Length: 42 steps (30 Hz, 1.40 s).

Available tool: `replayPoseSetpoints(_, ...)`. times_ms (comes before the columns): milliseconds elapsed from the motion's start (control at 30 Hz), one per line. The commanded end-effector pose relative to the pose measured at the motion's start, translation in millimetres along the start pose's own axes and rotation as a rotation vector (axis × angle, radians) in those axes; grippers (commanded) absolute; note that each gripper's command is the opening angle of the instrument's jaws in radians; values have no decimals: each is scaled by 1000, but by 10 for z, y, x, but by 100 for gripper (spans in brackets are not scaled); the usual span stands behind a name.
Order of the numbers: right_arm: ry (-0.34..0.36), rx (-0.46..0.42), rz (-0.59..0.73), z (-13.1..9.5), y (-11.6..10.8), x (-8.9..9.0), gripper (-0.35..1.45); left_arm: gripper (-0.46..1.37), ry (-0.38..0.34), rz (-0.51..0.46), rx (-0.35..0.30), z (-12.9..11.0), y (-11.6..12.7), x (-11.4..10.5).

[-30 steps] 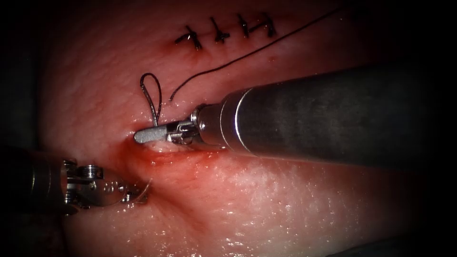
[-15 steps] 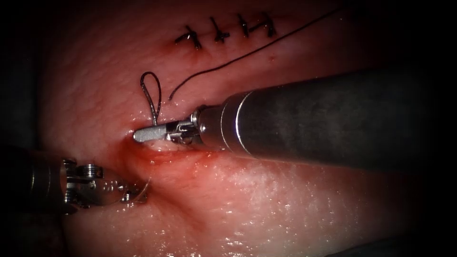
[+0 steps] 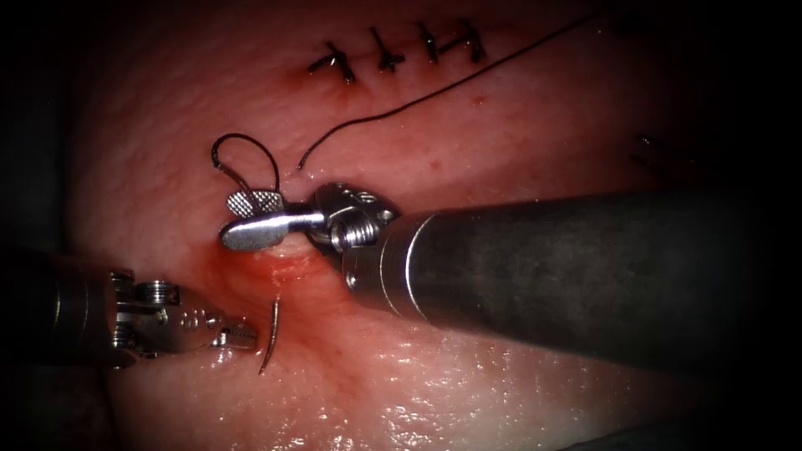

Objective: Wound Closure
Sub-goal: Insert needle into flesh below wound

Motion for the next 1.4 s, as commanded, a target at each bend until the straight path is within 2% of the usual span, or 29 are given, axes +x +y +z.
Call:
replayPoseSetpoints(33, 4, -11, -47, -1, 2, -2, 118, -35, 0, 0, -7, 0, 0, 0)
replayPoseSetpoints(200, 19, -63, -138, 1, 8, 3, 112, -35, 0, 0, -7, 0, 0, 0)
replayPoseSetpoints(333, 28, -90, -154, 5, 17, 9, 102, -35, 0, 0, -6, 0, 1, -1)
replayPoseSetpoints(567, 38, -118, -154, 5, 35, 17, 100, -35, 0, 4, -7, -2, 1, -4)
replayPoseSetpoints(667, 40, -117, -155, 3, 40, 19, 85, -35, 0, 5, -8, -2, 1, -5)
replayPoseSetpoints(733, 37, -108, -155, 2, 41, 19, 68, -35, 0, 12, -8, -3, 1, -6)
replayPoseSetpoints(767, 31, -91, -155, 2, 41, 19, 0, -35, 0, 12, -8, -2, 1, -6)
replayPoseSetpoints(800, 28, -81, -155, 2, 41, 19, -35, -35, 0, 11, -8, -2, 1, -6)
replayPoseSetpoints(833, 28, -77, -144, 2, 41, 19, -35, -35, 0, 11, -8, -2, 1, -5)
replayPoseSetpoints(900, 45, -88, -7, 4, 39, 18, -35, -35, 0, 11, -7, -2, 1, -5)
replayPoseSetpoints(967, 43, -105, 52, 6, 38, 18, -35, -35, 0, 11, -7, -2, 1, -5)
replayPoseSetpoints(1100, -27, -137, 63, 6, 37, 17, -35, -35, 0, 12, -8, -3, 1, -6)
replayPoseSetpoints(1167, -38, -140, 75, 5, 36, 17, -35, -35, 0, 13, -8, -3, 1, -7)
replayPoseSetpoints(1333, -113, -183, 217, -1, 29, 16, -35, -35, 0, 14, -9, -3, 1, -7)
replayPoseSetpoints(1400, -131, -174, 261, -2, 25, 14, -35, -35, 0, 14, -9, -3, 0, -7)
